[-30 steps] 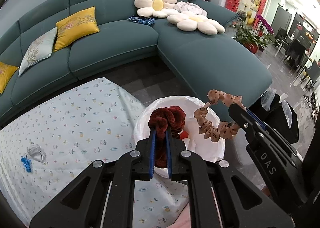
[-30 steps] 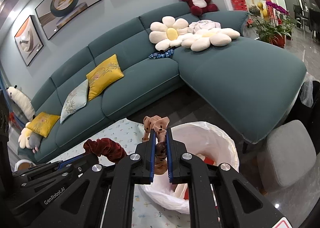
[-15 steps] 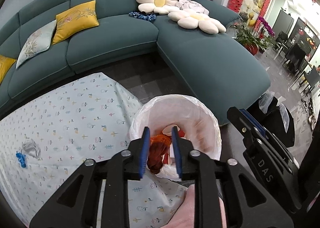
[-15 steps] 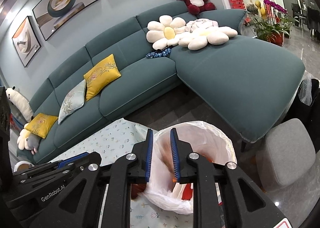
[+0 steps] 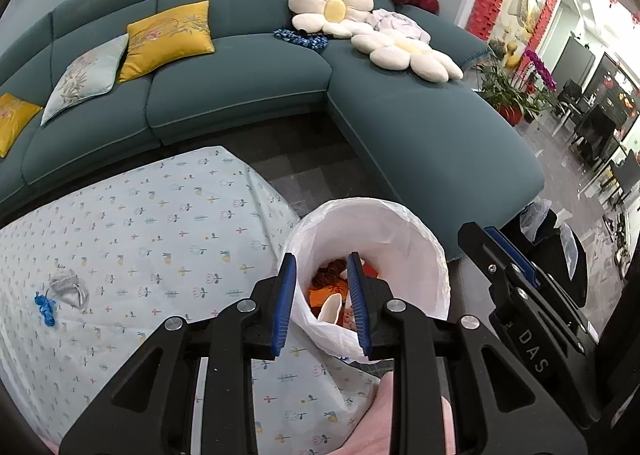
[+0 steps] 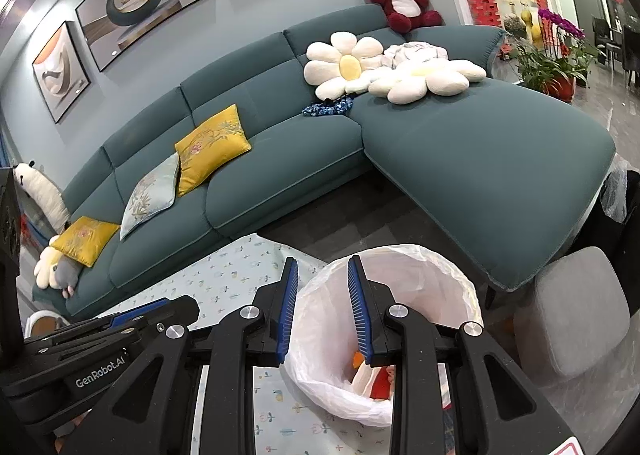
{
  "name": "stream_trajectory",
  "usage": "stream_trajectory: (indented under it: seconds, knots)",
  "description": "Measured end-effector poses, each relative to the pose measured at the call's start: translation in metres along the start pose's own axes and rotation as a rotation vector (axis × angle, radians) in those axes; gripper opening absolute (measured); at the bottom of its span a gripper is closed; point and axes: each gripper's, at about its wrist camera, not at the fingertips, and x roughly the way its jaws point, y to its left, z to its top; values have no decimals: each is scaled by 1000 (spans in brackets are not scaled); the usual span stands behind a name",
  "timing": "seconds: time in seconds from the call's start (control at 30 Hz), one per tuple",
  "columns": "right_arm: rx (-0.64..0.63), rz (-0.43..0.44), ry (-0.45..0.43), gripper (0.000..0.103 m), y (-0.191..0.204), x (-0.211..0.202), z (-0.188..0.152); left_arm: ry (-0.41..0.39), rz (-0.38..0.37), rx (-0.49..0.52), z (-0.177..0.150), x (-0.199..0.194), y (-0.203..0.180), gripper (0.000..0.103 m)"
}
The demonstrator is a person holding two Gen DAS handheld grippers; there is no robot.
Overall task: Collect trash
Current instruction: 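Move both grippers back to the bed toward the blue cord and grey pouch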
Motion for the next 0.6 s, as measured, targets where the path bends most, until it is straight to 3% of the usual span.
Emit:
stream_trajectory:
  seconds: [0.6]
  knots:
    - [-124, 51, 44, 30, 86, 16, -13, -25, 49, -152, -7, -20, 96, 25]
